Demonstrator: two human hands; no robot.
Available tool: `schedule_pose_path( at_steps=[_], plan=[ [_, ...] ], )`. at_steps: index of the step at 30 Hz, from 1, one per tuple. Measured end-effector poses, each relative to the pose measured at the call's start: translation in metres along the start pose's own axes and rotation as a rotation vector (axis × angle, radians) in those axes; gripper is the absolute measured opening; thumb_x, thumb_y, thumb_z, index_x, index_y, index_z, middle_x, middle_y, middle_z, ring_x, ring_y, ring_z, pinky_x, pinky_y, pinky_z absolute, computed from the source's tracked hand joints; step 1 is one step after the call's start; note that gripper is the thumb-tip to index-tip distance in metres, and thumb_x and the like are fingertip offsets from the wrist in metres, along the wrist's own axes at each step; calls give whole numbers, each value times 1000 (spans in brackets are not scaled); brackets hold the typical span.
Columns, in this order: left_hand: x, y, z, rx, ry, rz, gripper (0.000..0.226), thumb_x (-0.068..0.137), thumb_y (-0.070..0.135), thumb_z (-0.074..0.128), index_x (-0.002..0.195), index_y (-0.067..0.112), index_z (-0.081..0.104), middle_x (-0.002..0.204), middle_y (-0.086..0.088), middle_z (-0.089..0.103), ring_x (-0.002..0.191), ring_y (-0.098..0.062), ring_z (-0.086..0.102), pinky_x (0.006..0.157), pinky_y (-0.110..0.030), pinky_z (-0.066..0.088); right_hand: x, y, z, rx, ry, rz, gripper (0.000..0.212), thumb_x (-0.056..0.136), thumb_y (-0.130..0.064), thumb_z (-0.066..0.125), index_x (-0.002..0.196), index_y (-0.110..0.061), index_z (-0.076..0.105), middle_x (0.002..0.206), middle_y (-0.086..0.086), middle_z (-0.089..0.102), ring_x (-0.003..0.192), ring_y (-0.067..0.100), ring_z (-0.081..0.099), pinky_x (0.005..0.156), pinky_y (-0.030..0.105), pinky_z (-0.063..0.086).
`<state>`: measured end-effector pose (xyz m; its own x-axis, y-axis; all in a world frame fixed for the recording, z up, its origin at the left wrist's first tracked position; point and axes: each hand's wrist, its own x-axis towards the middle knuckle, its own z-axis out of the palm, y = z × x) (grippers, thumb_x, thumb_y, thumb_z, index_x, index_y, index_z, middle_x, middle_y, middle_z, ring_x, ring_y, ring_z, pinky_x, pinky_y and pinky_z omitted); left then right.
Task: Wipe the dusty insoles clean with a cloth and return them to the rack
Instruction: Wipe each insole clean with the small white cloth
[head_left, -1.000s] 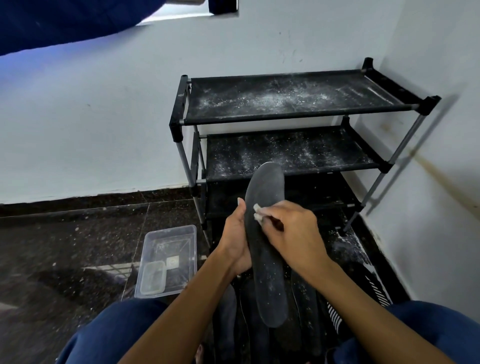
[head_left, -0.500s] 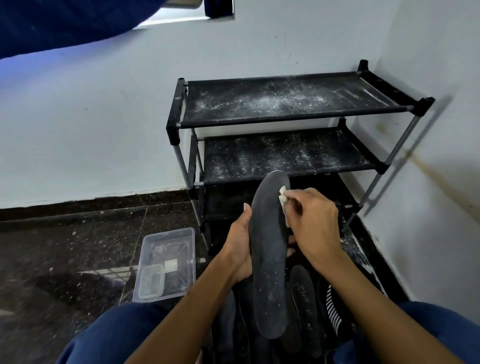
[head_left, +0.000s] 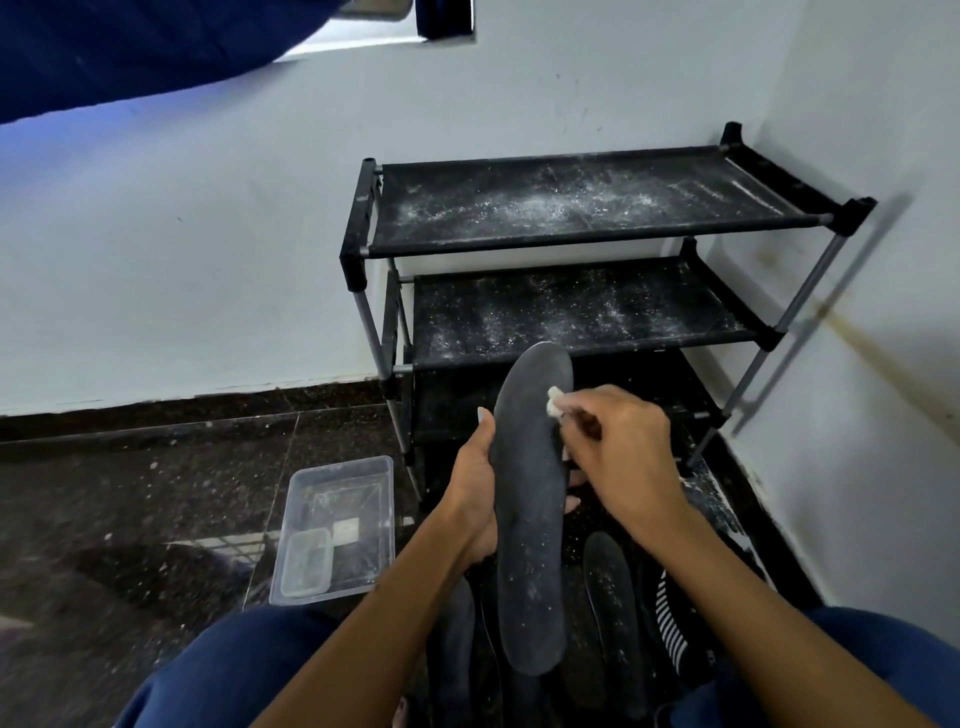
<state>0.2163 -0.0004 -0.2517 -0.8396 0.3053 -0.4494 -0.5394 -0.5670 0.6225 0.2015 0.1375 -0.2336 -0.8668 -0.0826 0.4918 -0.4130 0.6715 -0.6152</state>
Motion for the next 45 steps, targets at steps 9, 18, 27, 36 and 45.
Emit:
schedule_pose_path(
  at_steps=[9, 18, 27, 36, 45],
  plan=[
    [-2, 6, 0, 3, 106, 70, 70, 97, 58, 22, 98, 5, 68, 88, -14, 73, 77, -23, 70, 74, -36, 53, -8, -11, 11, 58, -79, 18, 8, 83, -15, 70, 89, -15, 74, 76, -2, 67, 57, 5, 59, 59, 17, 50],
    [-4, 7, 2, 10, 120, 8, 74, 94, 62, 24, 99, 4, 69, 98, -16, 73, 85, -24, 71, 78, -36, 53, -16, -18, 14, 232, -218, 60, 15, 78, -8, 72, 92, -14, 75, 78, -4, 69, 69, 3, 64, 68, 6, 46],
    [-3, 9, 2, 19, 128, 15, 73, 94, 62, 26, 98, 1, 66, 92, -15, 74, 80, -22, 72, 78, -35, 52, -16, -24, 13, 297, -388, -17, 20, 74, -7, 73, 91, -17, 75, 76, -10, 68, 68, 6, 65, 77, 23, 50],
    [-2, 13, 7, 113, 41, 52, 71, 90, 66, 30, 90, 12, 76, 90, -10, 72, 80, -18, 69, 77, -31, 52, -6, -9, 6, 0, -4, -65, 17, 85, -16, 68, 101, -11, 72, 88, 0, 66, 77, 11, 62, 70, 27, 55],
    [-3, 15, 5, 133, 129, 39, 74, 90, 67, 23, 92, 12, 72, 88, -8, 75, 78, -16, 71, 76, -30, 54, -6, -14, 5, -16, -111, -119, 19, 80, -8, 69, 97, -13, 73, 86, -1, 68, 77, 11, 62, 73, 19, 50]
  ],
)
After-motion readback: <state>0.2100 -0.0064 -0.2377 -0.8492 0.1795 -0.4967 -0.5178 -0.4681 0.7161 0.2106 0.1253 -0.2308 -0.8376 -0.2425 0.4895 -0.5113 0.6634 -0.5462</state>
